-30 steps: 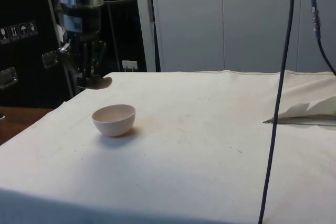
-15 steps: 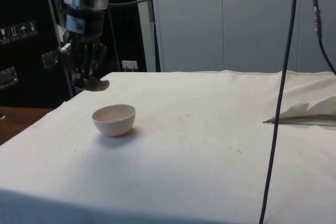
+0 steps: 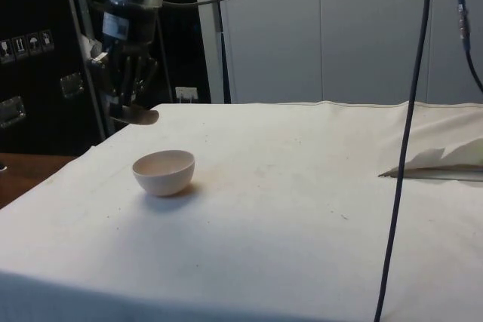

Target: Pour the coffee beans from the cup into the bowl.

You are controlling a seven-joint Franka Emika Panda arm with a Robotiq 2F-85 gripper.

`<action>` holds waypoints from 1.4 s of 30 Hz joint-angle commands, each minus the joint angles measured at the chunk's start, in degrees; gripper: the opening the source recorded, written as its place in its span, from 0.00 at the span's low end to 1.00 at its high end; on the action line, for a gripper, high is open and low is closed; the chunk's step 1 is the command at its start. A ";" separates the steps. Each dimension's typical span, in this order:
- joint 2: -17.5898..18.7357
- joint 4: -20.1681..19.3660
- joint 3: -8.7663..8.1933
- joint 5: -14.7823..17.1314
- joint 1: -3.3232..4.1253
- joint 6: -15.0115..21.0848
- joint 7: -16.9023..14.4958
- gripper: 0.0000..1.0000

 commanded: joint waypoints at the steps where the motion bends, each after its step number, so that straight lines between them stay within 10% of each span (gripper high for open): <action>1: -0.11 -0.17 0.00 0.69 -0.11 0.06 -0.52 0.03; 7: -0.40 -0.74 0.86 6.99 -1.38 0.57 -5.61 0.03; 42: 0.00 -1.55 -0.06 31.86 -2.92 -1.60 -30.83 0.03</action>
